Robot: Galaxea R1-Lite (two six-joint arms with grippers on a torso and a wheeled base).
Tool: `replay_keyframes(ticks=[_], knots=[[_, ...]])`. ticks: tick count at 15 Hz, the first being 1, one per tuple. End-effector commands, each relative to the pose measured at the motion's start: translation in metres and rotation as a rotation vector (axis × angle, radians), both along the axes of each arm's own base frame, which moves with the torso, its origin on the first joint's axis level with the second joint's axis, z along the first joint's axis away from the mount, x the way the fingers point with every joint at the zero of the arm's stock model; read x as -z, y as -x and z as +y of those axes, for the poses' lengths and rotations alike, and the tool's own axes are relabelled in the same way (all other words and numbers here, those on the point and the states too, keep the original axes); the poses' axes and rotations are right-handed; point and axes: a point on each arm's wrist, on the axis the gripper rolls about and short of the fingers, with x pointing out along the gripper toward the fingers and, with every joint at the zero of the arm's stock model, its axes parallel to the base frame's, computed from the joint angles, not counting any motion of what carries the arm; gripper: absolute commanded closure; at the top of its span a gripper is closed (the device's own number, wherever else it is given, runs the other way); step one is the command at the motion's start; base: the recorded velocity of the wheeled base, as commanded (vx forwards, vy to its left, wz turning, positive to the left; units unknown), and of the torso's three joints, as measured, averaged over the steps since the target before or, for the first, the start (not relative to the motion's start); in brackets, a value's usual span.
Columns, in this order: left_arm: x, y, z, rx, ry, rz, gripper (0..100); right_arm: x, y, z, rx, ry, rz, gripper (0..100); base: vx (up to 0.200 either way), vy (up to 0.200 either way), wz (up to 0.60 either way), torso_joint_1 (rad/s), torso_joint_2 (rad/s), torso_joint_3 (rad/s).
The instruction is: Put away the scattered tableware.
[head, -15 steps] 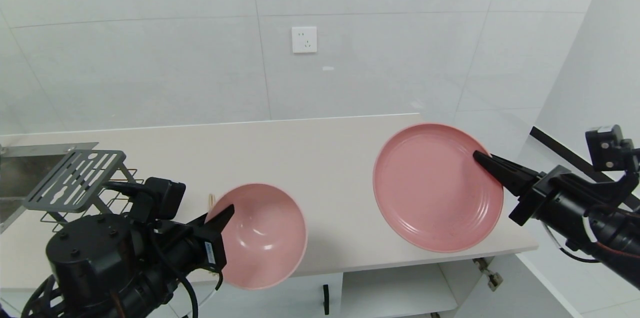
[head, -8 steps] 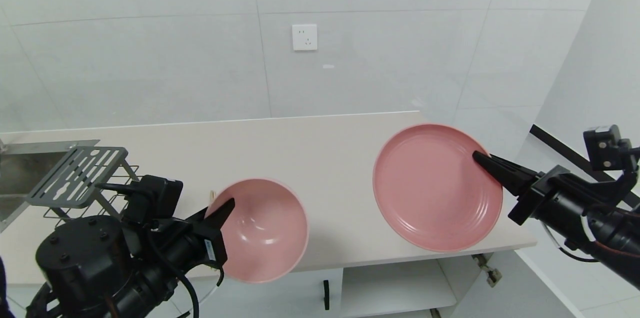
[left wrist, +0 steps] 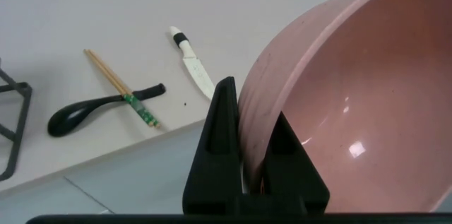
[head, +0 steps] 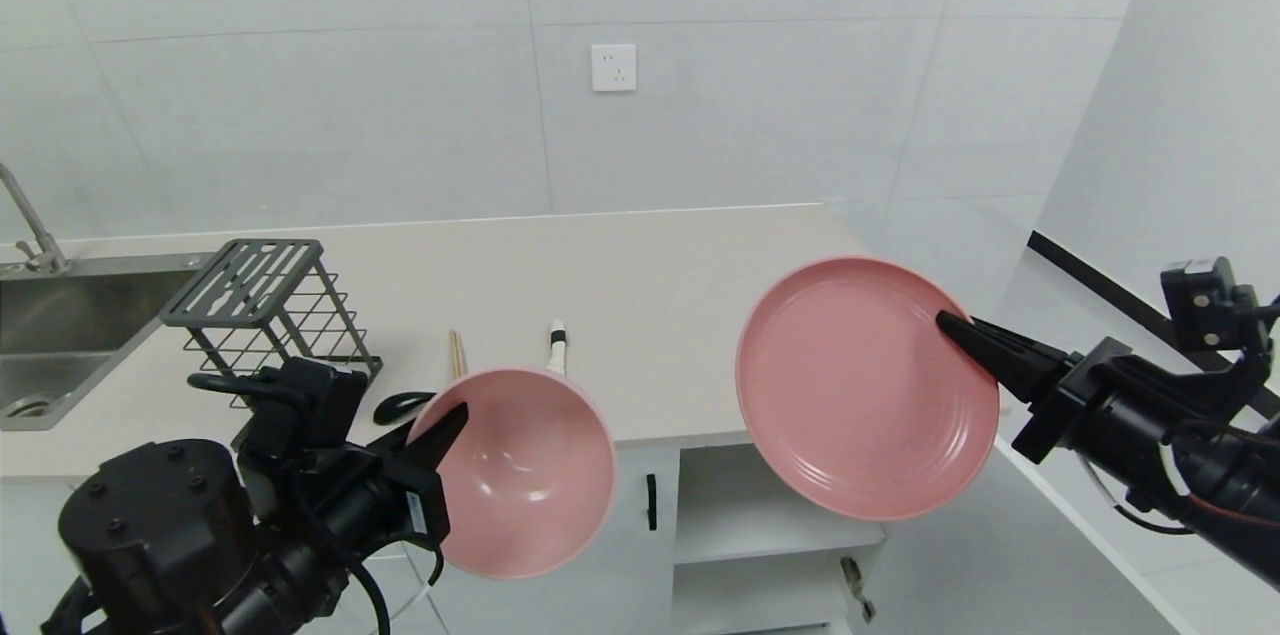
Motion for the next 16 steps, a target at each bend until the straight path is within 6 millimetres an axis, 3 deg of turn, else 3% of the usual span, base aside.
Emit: replay_keyframes(ticks=[1, 3, 9, 16], knots=[[-0.004, 0.002, 0.002, 0.0, 0.005, -0.018, 100, 0.0, 0.001, 0.0, -0.002, 0.001, 0.001, 100, -0.2, 0.0, 0.0, -0.007, 0.01, 0.002], [-0.014, 0.003, 0.003, -0.006, 0.034, -0.062, 100, 0.001, 0.001, 0.001, -0.005, 0.002, 0.006, 100, -0.2, 0.0, 0.0, 0.0, 0.0, 0.002], [-0.024, 0.001, 0.01, -0.04, 0.042, -0.118, 100, 0.014, 0.006, 0.002, -0.019, 0.024, 0.069, 100, 0.0, 0.0, 0.0, 0.0, 0.0, 0.0], [-0.022, 0.002, 0.011, -0.04, 0.034, -0.106, 100, 0.02, 0.004, 0.005, -0.028, 0.033, 0.095, 100, 0.0, 0.0, 0.0, -0.191, 0.39, 0.189]])
